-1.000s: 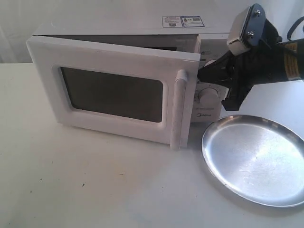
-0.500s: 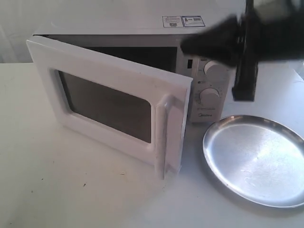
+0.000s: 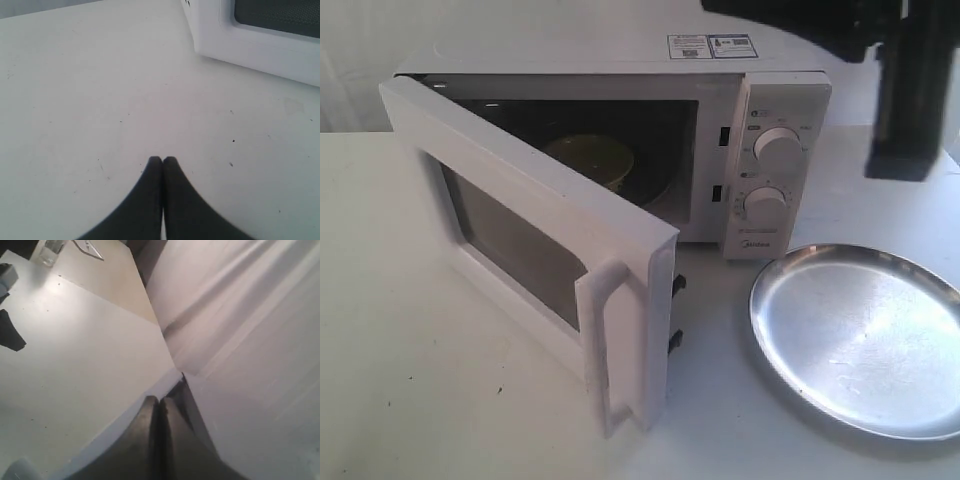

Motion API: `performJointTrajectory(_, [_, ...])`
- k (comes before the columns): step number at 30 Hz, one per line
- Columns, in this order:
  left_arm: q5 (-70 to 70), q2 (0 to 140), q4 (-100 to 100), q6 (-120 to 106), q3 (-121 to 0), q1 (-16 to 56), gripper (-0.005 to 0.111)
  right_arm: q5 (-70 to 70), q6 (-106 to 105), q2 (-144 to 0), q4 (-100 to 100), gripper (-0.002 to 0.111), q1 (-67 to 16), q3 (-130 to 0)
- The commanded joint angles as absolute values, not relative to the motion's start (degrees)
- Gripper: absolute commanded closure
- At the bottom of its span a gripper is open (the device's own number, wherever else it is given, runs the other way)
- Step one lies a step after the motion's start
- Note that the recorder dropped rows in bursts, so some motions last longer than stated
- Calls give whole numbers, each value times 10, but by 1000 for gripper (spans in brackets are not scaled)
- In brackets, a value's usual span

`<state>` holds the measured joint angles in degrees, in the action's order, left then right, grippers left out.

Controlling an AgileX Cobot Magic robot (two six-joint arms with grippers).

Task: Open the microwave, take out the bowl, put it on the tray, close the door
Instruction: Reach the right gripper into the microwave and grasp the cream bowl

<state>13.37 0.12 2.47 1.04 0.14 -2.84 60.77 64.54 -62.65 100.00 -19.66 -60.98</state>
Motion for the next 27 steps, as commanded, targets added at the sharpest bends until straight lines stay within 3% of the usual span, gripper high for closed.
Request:
performJointTrajectory(1, [134, 0, 22, 12, 0, -26, 107, 554, 693, -725, 999, 108, -196, -604])
performJointTrajectory(6, [134, 0, 22, 12, 0, -26, 107, 557, 706, -854, 980, 108, -196, -604])
performJointTrajectory(9, [134, 0, 22, 12, 0, -26, 107, 670, 753, -932, 956, 108, -214, -604])
performJointTrajectory(14, [134, 0, 22, 12, 0, -26, 107, 700, 773, -996, 938, 108, -310, -606])
performJointTrajectory(20, [134, 0, 22, 12, 0, -26, 107, 700, 590, -994, 922, 108, -393, -606])
performJointTrajectory(22, [134, 0, 22, 12, 0, -26, 107, 603, 581, -994, 845, 108, -405, -606])
performJointTrajectory(25, [134, 0, 22, 12, 0, -26, 107, 284, 572, -998, 735, 108, -416, -610])
performJointTrajectory(27, [134, 0, 22, 12, 0, -26, 107, 218, 509, -1012, 714, 108, -417, -621])
